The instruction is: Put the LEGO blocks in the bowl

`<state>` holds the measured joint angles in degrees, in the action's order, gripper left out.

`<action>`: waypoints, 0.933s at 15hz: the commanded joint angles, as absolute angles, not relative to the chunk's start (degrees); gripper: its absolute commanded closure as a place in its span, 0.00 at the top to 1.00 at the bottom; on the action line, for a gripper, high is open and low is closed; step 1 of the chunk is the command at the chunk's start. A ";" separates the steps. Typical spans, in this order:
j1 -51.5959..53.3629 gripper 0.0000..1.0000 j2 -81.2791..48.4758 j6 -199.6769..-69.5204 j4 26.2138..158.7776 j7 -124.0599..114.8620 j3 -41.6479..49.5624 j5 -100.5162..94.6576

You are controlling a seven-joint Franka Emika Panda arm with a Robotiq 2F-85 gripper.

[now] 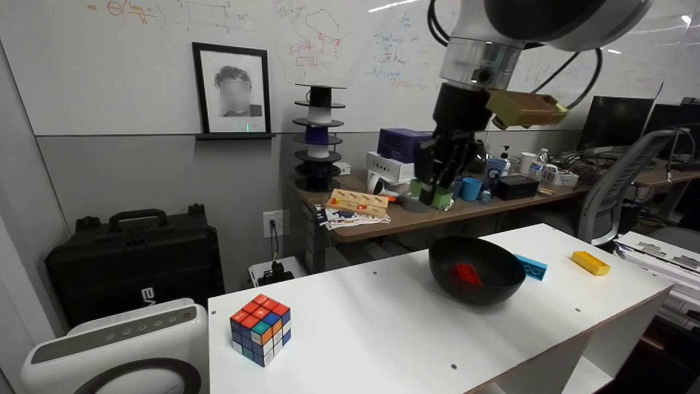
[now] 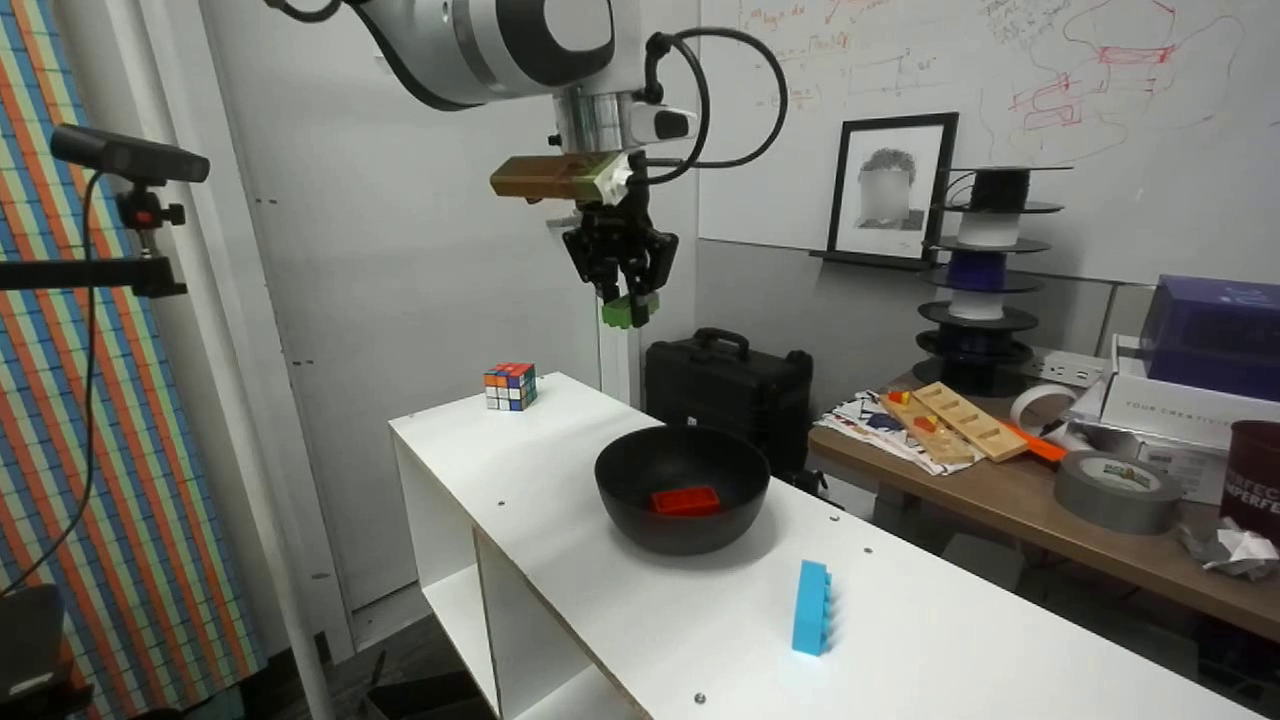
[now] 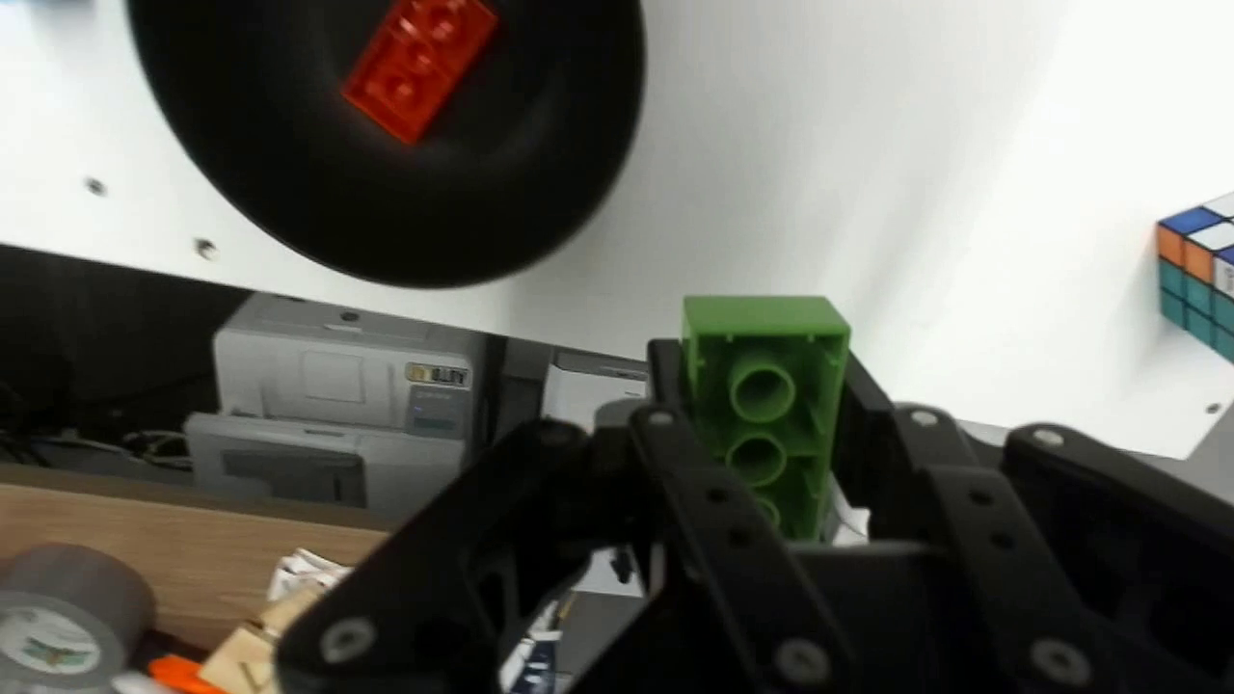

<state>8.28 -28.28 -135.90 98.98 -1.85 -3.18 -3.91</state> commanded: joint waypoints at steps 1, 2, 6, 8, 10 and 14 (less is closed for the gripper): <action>6.84 0.14 -23.50 -135.48 106.97 -6.02 -0.29 -4.55; 6.76 0.14 -23.95 -135.28 107.93 -7.52 1.06 -5.67; 6.36 0.45 -22.59 -141.06 115.44 -10.57 4.17 -9.96; 6.24 0.67 -22.03 -144.96 118.52 -10.93 4.84 -11.38; 5.99 0.84 -21.70 -149.79 120.99 -10.89 5.01 -11.69; 5.34 1.00 -21.15 -154.53 120.23 -8.59 4.53 -10.55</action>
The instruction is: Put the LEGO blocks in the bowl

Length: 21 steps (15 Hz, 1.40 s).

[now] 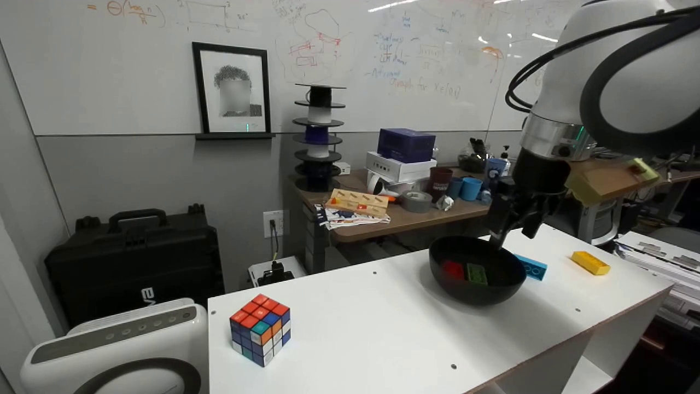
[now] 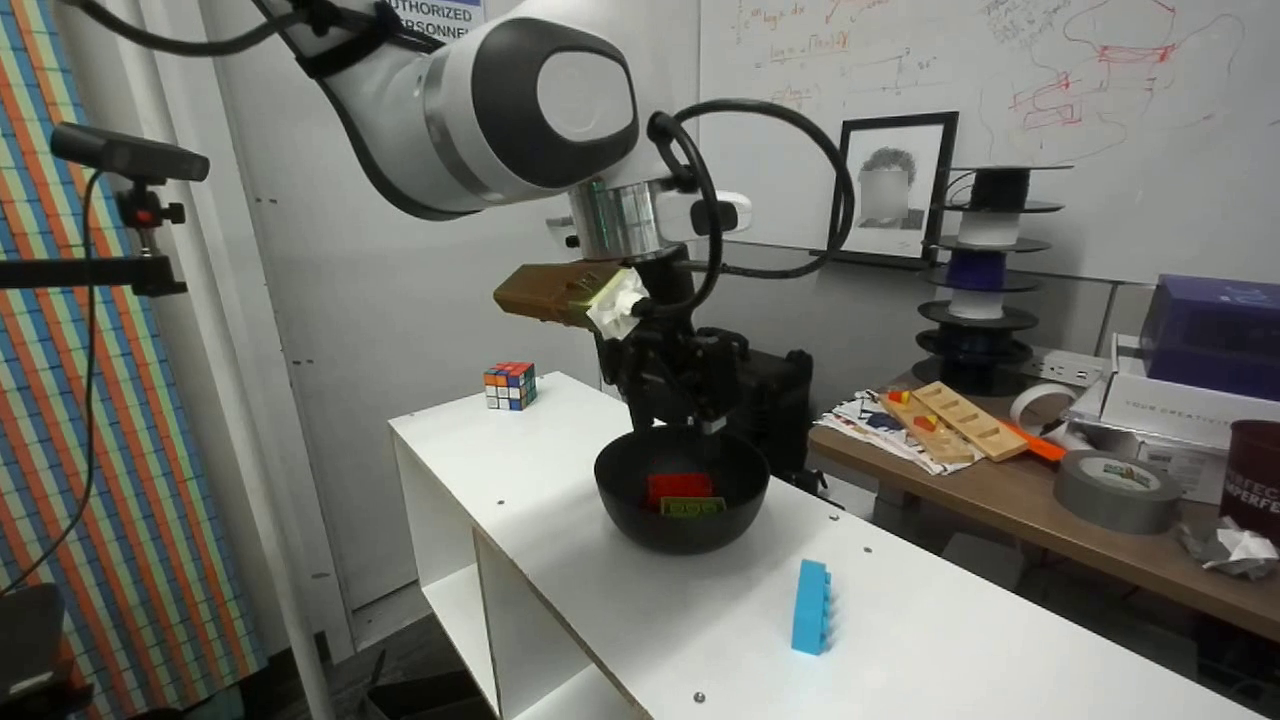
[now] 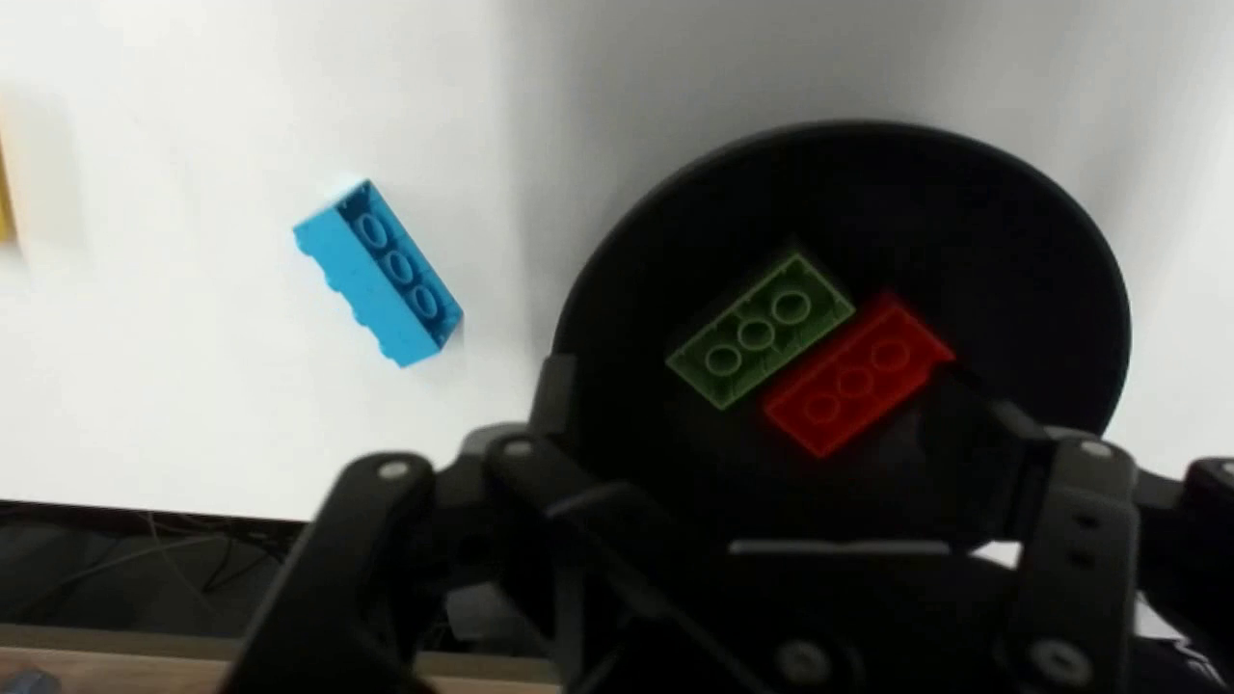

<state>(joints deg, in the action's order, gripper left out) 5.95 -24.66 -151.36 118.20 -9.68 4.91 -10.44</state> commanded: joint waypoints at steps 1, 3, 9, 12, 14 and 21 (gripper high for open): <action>4.85 1.00 -19.41 -155.23 121.63 -6.66 4.23 -10.70; 2.85 1.00 -15.59 -154.73 124.10 -1.00 2.97 -10.00; -6.59 1.00 -9.02 -148.53 126.79 24.36 -2.24 4.00; -5.85 1.00 -10.24 -147.87 125.89 23.35 -0.78 3.87; -5.87 1.00 -10.54 -147.88 125.89 23.13 -0.64 3.60; -5.44 1.00 -10.99 -147.92 125.86 22.69 -0.85 3.57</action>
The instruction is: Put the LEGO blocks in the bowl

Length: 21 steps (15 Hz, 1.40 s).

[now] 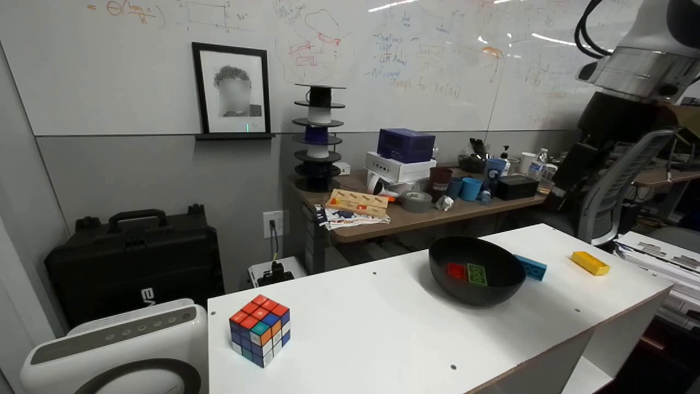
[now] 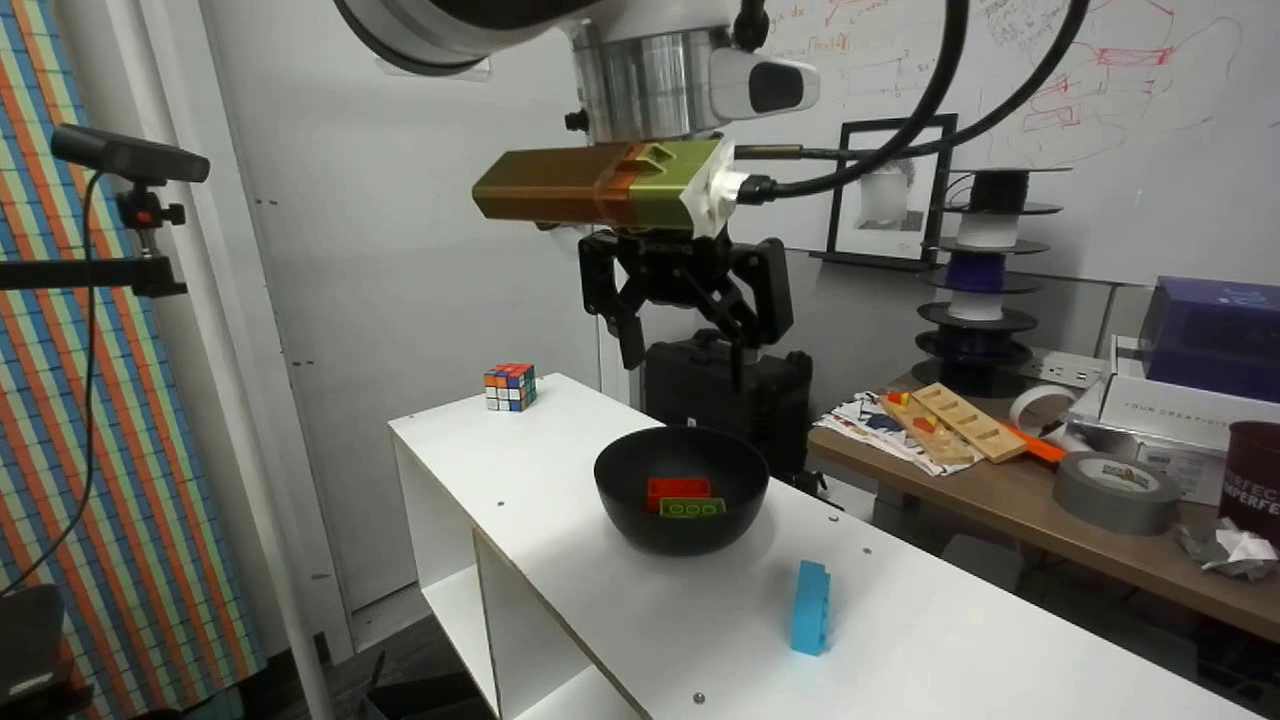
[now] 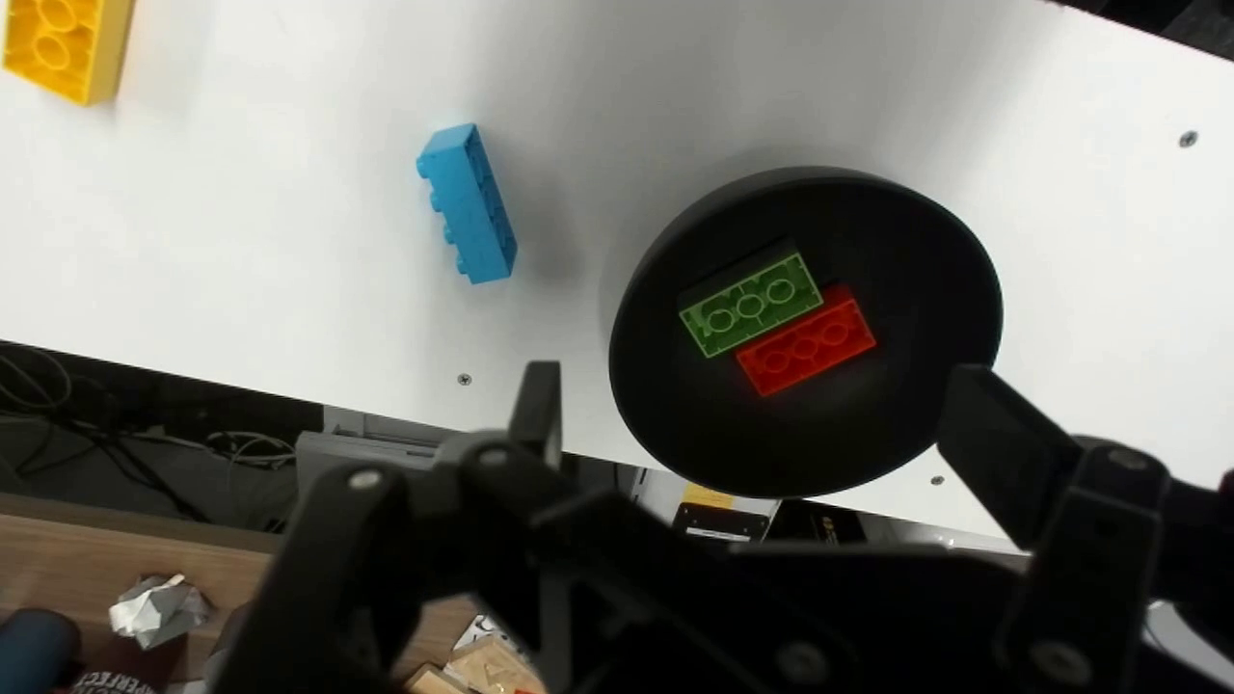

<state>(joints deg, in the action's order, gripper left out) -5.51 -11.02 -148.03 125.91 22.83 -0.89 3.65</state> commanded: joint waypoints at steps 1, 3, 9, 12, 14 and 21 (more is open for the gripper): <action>-5.44 1.00 -10.99 -147.92 125.86 22.67 -0.86 3.57; -5.44 1.00 -11.00 -147.92 125.86 22.66 -0.86 3.57; -6.34 1.00 -18.83 -147.97 119.98 19.65 3.18 -3.22; -8.29 1.00 -22.78 -148.95 118.05 21.52 3.48 -3.23; -11.05 1.00 -25.61 -152.22 117.01 25.42 1.58 -0.74; -18.64 1.00 -30.09 -156.51 117.00 36.59 -4.41 -0.55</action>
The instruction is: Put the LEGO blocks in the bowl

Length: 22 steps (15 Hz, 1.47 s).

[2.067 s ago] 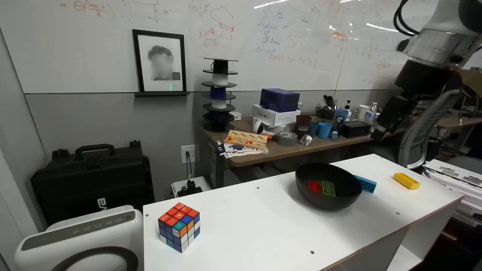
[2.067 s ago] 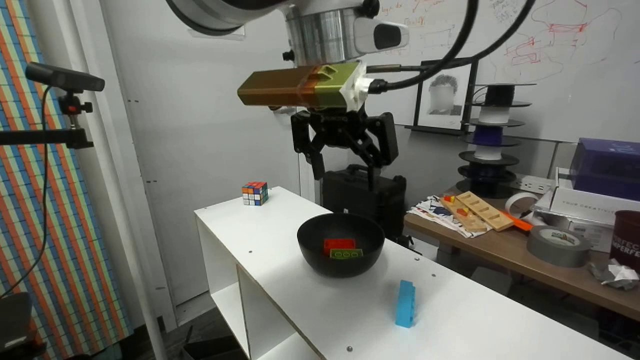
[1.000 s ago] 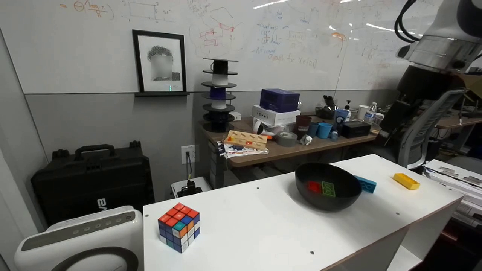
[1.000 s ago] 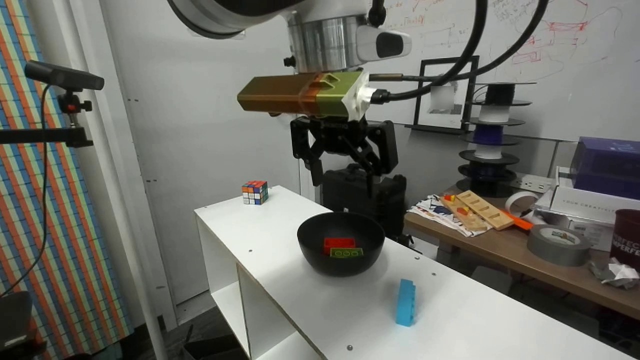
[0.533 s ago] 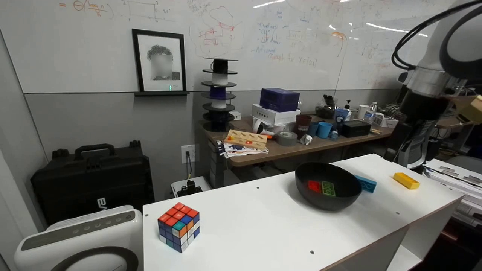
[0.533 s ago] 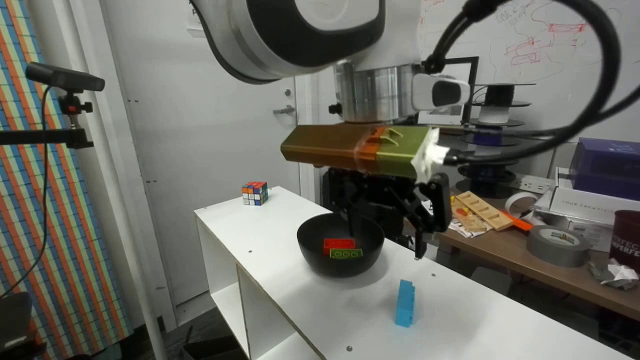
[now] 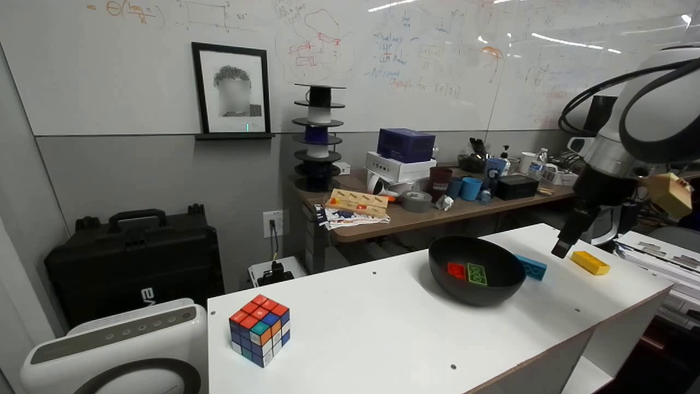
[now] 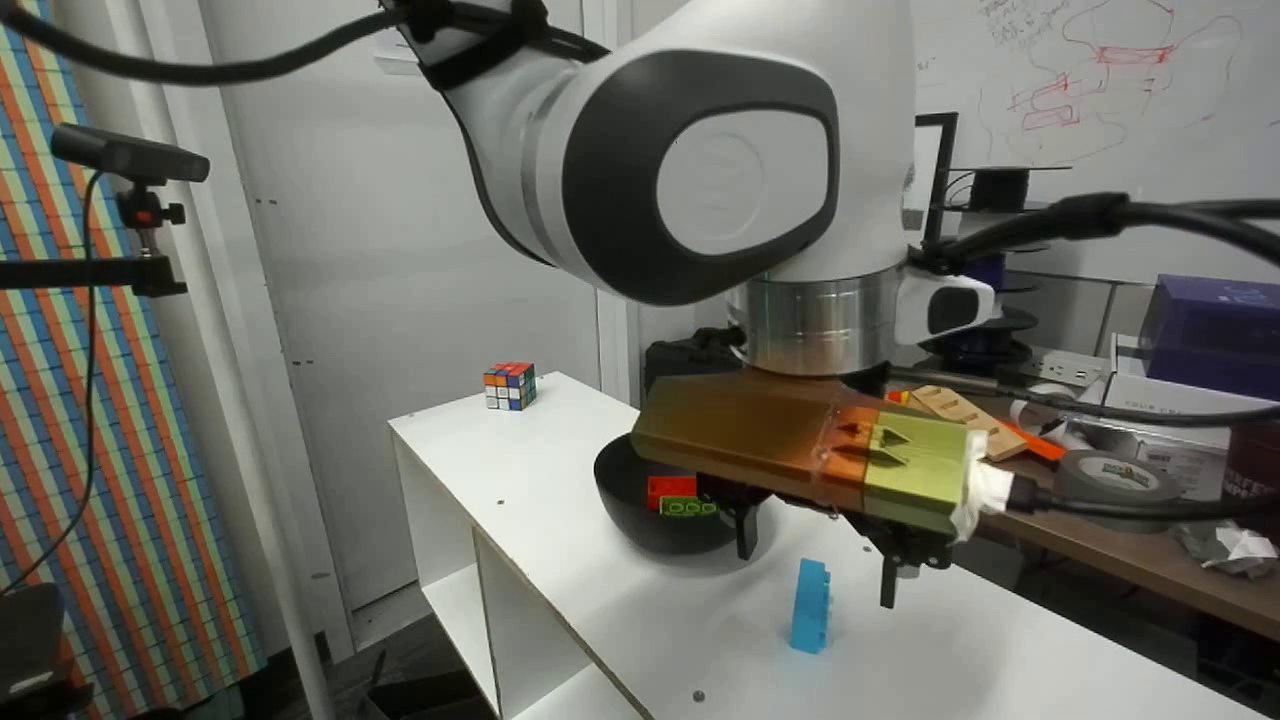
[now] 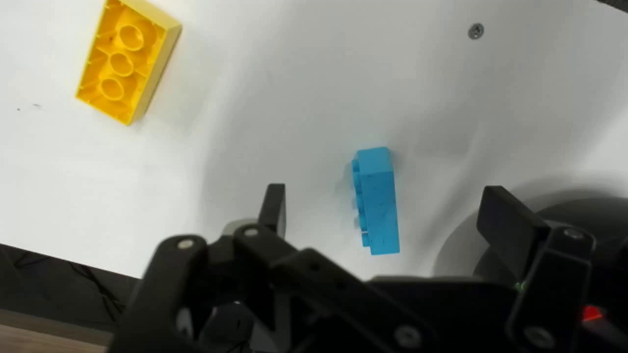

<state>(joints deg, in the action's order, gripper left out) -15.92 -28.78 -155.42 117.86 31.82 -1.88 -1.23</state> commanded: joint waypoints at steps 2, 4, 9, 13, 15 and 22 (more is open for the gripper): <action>-19.86 1.00 -31.26 -156.77 116.65 38.95 -5.15 -0.48; -20.56 1.00 -32.22 -158.04 116.49 40.64 -5.81 -0.21; -23.97 1.00 -36.89 -163.65 114.23 43.99 -9.32 1.63; -26.49 1.00 -40.06 -165.00 112.27 45.25 -11.95 1.43; -27.02 1.00 -40.97 -164.45 111.55 45.68 -12.75 1.15; -29.65 0.35 -40.52 -163.69 112.27 48.15 -16.73 2.02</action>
<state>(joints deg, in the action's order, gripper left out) -27.46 -40.81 -163.52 112.48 45.20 -13.98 0.58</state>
